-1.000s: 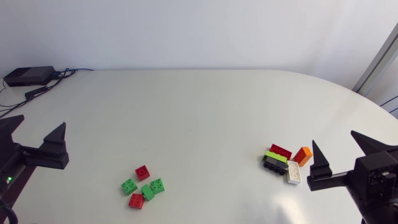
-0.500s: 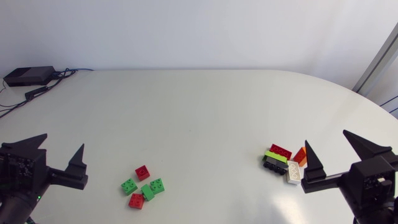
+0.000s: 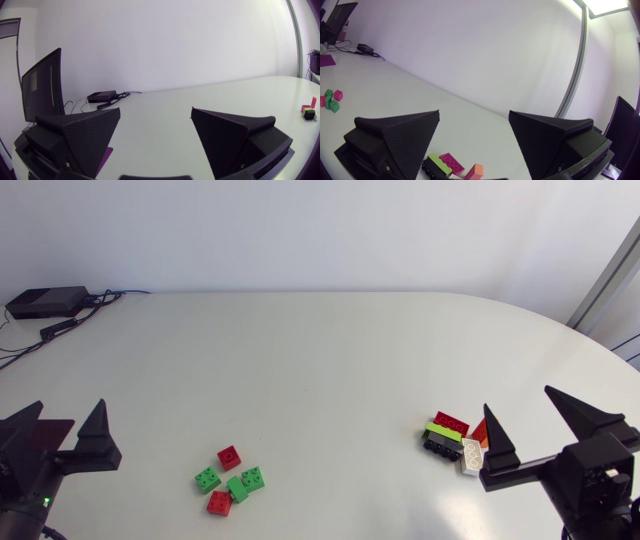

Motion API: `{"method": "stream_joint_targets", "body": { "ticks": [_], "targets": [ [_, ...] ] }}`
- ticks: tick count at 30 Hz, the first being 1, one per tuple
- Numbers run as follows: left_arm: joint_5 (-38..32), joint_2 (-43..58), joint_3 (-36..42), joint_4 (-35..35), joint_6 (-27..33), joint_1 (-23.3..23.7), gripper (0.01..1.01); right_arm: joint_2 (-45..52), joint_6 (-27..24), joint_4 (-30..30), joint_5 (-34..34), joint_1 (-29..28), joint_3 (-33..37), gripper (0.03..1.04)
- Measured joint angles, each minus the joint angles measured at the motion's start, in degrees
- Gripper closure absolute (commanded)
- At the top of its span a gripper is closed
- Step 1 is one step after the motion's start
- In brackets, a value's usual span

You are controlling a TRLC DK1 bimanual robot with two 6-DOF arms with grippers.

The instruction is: Sort duplo bricks by size, large to the right and small to the left

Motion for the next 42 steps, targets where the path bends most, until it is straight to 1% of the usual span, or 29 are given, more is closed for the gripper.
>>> {"method": "stream_joint_targets", "body": {
  "ticks": [3,5,8,9,11,12,14,16,19,22,25,27,32,38,42],
  "targets": [
    [0.00,0.00,-0.52,2.49,-0.50,0.15,0.043,0.00,0.00,0.24,-0.20,-0.74,-0.09,0.07],
    [0.00,-0.02,-1.64,6.69,-0.22,0.15,0.043,0.00,0.44,0.24,-0.50,-2.84,-0.09,0.07],
    [0.04,0.00,-2.43,7.48,-0.04,0.87,0.043,0.00,6.93,0.20,-4.35,-7.72,-0.22,0.07],
    [0.09,0.00,-2.60,7.54,-0.04,1.03,0.043,0.00,9.51,0.11,-6.58,-9.68,-0.35,0.07],
    [1.79,0.00,-2.60,7.50,0.92,1.25,0.043,-0.02,12.81,-1.05,-12.94,-14.67,-0.35,0.07],
    [3.15,0.00,-2.60,7.50,1.68,1.27,0.043,0.00,13.86,-1.53,-15.80,-17.40,-0.35,0.07],
    [4.57,0.00,-2.60,7.45,3.04,1.27,0.043,0.00,15.93,-1.90,-18.18,-21.59,-0.35,0.07],
    [5.79,0.00,-2.60,7.26,3.85,1.27,0.043,-0.02,16.94,-1.84,-18.91,-23.04,-0.35,0.07],
    [8.15,0.00,-2.60,6.95,5.01,1.27,0.043,-0.02,17.94,-1.73,-19.10,-24.00,-0.35,0.07],
    [10.45,0.00,-2.60,6.54,7.41,1.25,0.043,0.00,20.90,-1.70,-19.12,-24.04,-0.35,0.07],
    [10.86,0.00,-2.60,6.47,9.94,0.70,0.043,0.00,22.82,-1.70,-19.12,-24.04,-0.35,0.07],
    [10.91,0.00,-2.60,6.14,10.40,0.68,0.043,0.00,23.63,-1.70,-19.12,-24.04,-0.35,0.07],
    [11.52,0.00,-2.60,5.77,10.71,1.99,0.043,-0.02,24.00,-1.70,-19.10,-23.89,-0.35,0.07],
    [11.54,0.00,-2.60,5.77,10.49,2.82,0.043,0.00,24.00,-1.73,-18.84,-21.33,-0.35,0.07],
    [11.72,0.00,-2.60,5.77,9.60,3.34,0.043,0.00,24.02,-1.77,-18.49,-20.94,-0.35,0.07]
  ]
}}
